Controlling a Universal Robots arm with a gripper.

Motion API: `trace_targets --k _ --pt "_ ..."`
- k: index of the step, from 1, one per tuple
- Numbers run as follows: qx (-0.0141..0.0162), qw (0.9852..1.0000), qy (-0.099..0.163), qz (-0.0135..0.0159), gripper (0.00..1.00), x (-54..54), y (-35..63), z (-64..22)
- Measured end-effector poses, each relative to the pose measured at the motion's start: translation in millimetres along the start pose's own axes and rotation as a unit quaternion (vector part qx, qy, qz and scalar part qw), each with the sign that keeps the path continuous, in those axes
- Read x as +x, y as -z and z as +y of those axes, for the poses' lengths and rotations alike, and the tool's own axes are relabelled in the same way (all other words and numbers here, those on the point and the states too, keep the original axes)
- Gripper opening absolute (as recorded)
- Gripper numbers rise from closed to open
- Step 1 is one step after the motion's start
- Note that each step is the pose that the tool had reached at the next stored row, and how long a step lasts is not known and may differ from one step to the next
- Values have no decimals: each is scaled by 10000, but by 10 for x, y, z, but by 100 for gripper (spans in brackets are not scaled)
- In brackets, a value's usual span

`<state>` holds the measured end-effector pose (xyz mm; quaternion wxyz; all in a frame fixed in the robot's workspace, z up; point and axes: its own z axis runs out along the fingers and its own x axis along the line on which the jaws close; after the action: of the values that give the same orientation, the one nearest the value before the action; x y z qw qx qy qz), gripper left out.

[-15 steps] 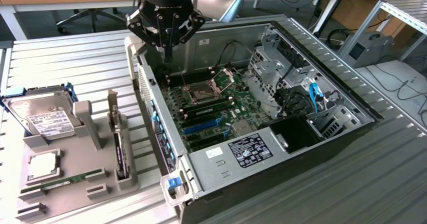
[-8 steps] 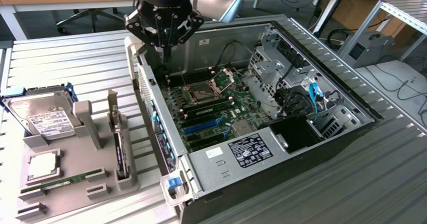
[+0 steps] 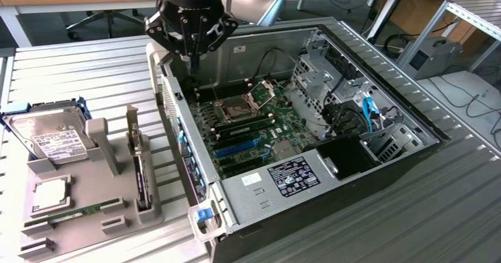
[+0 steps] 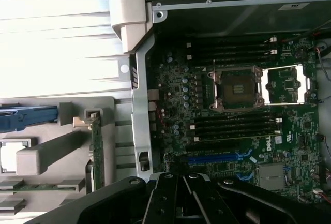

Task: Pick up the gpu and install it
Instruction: 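Reach for the gpu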

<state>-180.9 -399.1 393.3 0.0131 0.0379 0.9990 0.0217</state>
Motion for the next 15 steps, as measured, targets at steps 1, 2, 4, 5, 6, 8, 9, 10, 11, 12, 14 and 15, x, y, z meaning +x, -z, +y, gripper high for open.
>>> trace_targets --k 1,2,4,5,6,8,9,10,11,12,14,15 --pt "0 10000 0 0 11 2 0 -1" --pt "0 10000 0 0 11 5 0 -1" --pt "0 10000 0 0 11 9 0 -2" --pt "0 10000 0 0 11 12 1 -3" --pt "0 10000 0 0 11 14 0 -3" --pt "0 10000 0 0 11 20 0 -4" --pt "0 10000 0 0 11 24 1 -5" --pt "0 10000 0 0 11 27 1 -5" --pt "0 10000 0 0 11 29 1 -6" --pt "0 10000 0 0 11 33 1 -6" --pt "0 10000 0 0 11 38 1 -6" --pt "0 10000 0 0 11 41 1 -7"
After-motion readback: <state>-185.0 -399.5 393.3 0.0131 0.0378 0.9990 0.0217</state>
